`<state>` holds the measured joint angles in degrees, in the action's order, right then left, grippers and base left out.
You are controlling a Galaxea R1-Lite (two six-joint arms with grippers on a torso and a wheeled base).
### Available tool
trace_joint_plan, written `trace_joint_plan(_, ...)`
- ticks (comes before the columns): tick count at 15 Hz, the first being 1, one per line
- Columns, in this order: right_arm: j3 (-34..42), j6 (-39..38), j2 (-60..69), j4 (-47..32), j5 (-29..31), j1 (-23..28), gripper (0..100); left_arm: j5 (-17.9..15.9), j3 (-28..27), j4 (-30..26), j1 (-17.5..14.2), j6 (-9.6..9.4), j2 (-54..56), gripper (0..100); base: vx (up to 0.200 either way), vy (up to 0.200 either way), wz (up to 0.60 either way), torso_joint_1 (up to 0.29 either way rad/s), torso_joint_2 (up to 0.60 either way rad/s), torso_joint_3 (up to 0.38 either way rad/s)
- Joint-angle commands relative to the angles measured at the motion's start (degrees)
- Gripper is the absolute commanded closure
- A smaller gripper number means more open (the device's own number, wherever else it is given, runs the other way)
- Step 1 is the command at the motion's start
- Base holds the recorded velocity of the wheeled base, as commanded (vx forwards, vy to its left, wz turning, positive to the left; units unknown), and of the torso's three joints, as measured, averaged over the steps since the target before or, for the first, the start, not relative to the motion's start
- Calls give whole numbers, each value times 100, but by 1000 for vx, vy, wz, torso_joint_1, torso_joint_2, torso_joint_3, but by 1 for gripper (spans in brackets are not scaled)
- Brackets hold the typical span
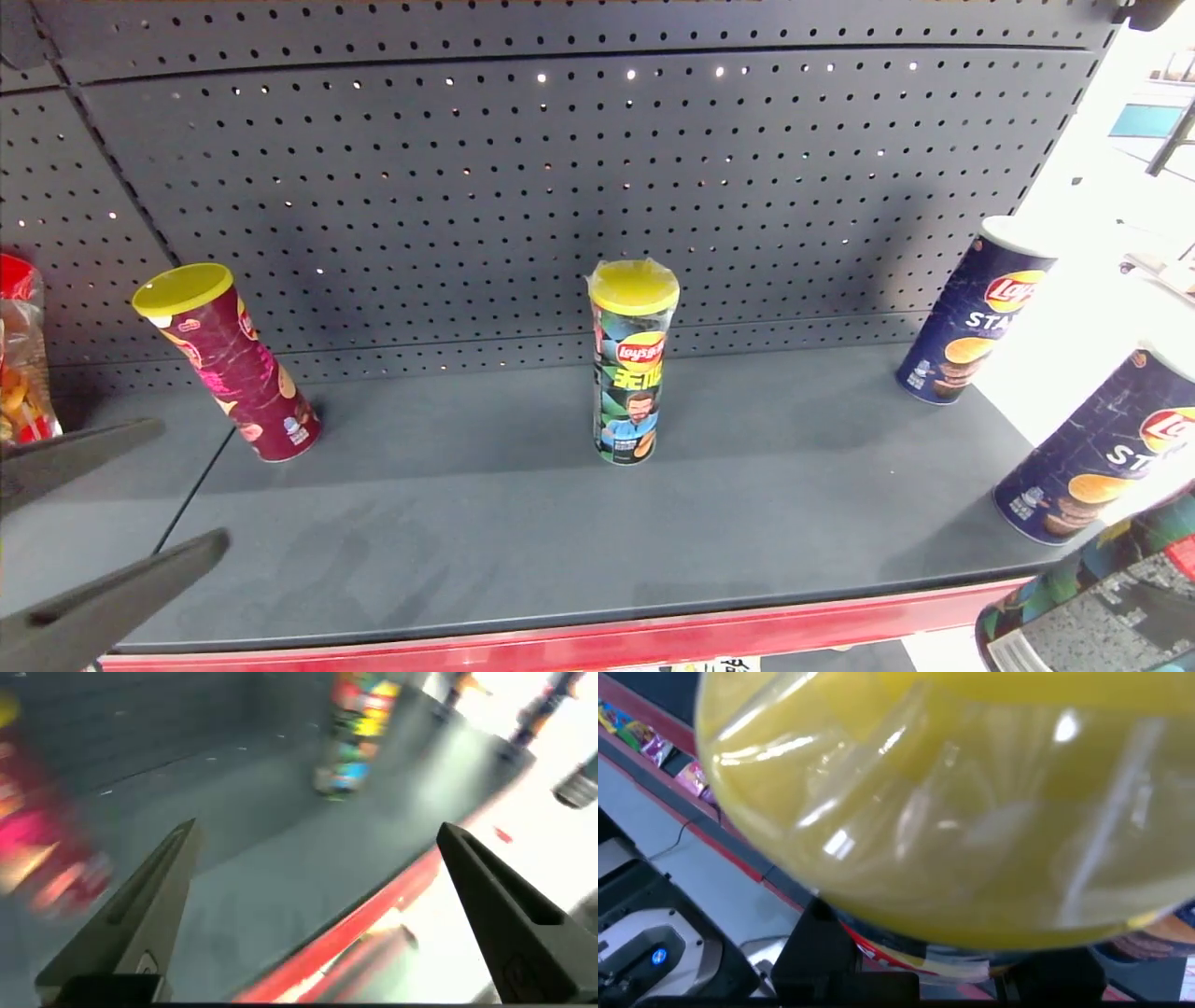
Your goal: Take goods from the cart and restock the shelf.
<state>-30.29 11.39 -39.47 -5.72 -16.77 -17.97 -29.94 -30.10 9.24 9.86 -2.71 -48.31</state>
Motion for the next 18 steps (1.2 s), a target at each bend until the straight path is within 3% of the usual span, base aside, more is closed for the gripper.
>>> trace_joint_plan(1, 76, -22, -104, 62, -1, 4, 100, -662, -699, 974, 736, -485, -2525, 0, 0, 0, 0, 0, 0, 0)
trace_joint_plan(4, 85, -31, -166, 80, -1, 4, 100, -785, -1297, 1045, 1167, -494, -3413, 0, 0, 0, 0, 0, 0, 0)
trace_joint_plan(11, 85, -119, -113, 80, 25, 30, 100, -785, -2000, 1748, 1615, -529, -4740, 0, 0, 0, 0, 0, 0, 0)
trace_joint_plan(12, 76, -128, -113, 80, 34, 30, 100, -768, -2132, 1748, 1633, -564, -4872, 0, 0, 0, 0, 0, 0, 0)
trace_joint_plan(14, 94, -137, -104, 80, 34, 30, 100, -741, -2272, 1748, 1624, -854, -5083, 0, 0, 0, 0, 0, 0, 0)
trace_joint_plan(18, 85, -216, -96, 80, 43, 39, 100, -610, -2589, 1827, 1633, -986, -5443, 0, 0, 0, 0, 0, 0, 0)
